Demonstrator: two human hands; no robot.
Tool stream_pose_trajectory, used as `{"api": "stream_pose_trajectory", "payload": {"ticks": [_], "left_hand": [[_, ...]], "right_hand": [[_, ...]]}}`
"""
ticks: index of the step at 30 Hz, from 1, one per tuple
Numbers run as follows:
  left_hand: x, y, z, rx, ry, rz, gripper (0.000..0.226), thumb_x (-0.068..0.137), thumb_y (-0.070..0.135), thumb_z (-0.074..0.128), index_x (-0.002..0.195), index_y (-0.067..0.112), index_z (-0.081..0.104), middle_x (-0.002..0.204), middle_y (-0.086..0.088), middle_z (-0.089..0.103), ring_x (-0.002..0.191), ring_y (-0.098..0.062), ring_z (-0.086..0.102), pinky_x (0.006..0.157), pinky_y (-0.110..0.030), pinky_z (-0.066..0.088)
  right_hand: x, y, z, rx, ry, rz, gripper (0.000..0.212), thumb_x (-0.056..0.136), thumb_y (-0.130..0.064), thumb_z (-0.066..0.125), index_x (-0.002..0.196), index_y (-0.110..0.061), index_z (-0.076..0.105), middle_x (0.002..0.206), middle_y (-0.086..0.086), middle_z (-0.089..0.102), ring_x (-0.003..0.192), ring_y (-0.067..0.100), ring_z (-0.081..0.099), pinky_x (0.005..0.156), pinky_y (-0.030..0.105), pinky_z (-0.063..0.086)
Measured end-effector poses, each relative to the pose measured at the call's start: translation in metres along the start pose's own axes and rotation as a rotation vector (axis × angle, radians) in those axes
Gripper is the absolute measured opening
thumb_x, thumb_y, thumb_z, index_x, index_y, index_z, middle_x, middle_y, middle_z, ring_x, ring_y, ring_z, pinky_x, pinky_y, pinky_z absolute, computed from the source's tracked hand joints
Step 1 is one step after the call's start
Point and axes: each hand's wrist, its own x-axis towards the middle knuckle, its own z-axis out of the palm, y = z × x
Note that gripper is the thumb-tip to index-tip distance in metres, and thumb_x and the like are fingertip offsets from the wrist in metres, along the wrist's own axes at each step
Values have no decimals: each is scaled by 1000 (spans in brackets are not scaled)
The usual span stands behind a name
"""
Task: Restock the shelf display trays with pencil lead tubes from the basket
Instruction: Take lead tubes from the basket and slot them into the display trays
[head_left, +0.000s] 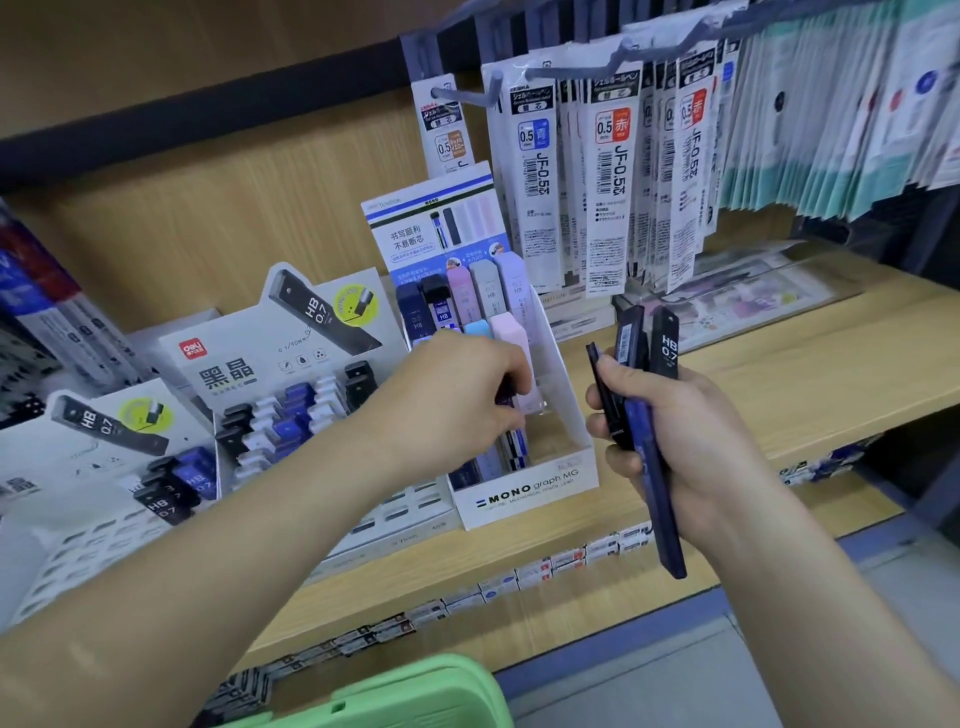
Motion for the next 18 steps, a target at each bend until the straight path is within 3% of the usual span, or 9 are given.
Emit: {"api": "stream_pose_trajectory", "payload": {"ticks": [5, 9, 12, 18], "left_hand": [[-1, -5, 13, 85, 12, 31, 25, 86, 33, 68, 108, 21, 69, 99, 2, 70, 94, -19, 62, 82, -36, 50], [-2, -4, 14, 108, 47, 87, 29, 92, 29, 60, 118, 17, 66, 105, -1, 57, 97, -23, 57, 83, -40, 48], [-1, -5, 11, 150, 10, 89, 24, 96, 20, 51, 111, 12, 67, 101, -3, 54, 94, -24, 55, 80, -40, 48], [-3, -6, 2, 61, 69, -33, 16, 87, 27, 68, 101, 20, 68, 92, 6, 67, 89, -15, 60, 77, -26, 48]], "right_hand": [[1, 1, -1, -3, -3, -3, 11, 90, -15, 66, 97, -8, 61, 67, 7, 58, 53, 16, 53, 34, 20, 30], [1, 3, 0, -3, -3, -1, 11, 90, -16, 66, 97, -8, 61, 69, 8, 57, 52, 15, 53, 34, 20, 30], [2, 4, 0, -6, -7, 0, 13, 90, -16, 66, 99, -8, 61, 72, 9, 56, 53, 15, 53, 34, 20, 31], [0, 3, -1, -9, -6, 1, 12, 91, -16, 66, 98, -8, 61, 71, 8, 57, 53, 15, 54, 34, 21, 31]]}}
